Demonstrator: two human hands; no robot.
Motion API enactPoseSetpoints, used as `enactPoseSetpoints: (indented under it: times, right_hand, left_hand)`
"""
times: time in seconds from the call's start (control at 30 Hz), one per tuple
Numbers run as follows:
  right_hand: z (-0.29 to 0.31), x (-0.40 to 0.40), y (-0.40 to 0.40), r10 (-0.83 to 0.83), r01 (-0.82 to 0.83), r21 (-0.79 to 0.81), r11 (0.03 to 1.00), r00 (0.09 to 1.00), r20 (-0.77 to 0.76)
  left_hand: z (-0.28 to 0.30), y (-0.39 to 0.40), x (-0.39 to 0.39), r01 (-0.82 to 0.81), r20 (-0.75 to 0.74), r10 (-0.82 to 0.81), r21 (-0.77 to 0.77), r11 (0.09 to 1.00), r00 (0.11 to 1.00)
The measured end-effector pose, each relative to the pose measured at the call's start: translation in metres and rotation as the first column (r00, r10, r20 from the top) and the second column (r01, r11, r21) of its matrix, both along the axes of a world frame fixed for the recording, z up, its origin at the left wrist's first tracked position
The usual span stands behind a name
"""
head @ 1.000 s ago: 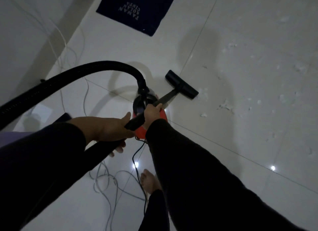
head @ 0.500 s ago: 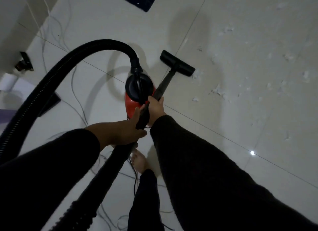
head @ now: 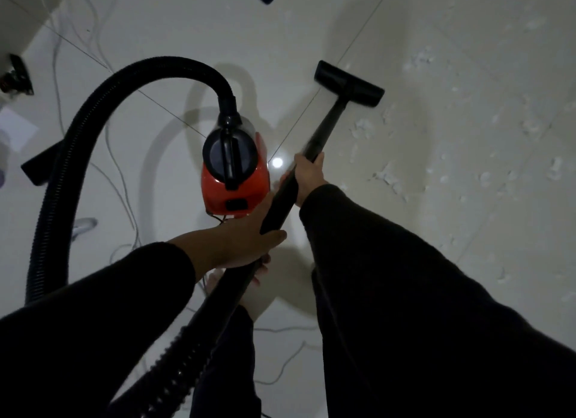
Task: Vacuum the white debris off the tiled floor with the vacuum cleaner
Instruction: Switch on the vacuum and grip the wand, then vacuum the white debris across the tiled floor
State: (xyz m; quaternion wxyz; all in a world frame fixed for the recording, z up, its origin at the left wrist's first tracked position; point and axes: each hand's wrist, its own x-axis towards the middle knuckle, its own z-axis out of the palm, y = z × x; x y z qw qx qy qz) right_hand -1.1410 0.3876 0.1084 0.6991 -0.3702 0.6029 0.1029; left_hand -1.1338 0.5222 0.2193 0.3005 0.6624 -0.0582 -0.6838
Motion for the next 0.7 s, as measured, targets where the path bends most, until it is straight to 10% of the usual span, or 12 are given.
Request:
enactPoseSetpoints:
  times: [0.7]
  right_hand:
    - [0.031, 0.087, -0.225, -0.077, 0.066, 0.077, 0.995, 0.985, 0.157]
  left_hand:
    - [0.010, -0.244, 0.087, -0.284, -0.022, 0.283, -0.049, 0.957, 0.959]
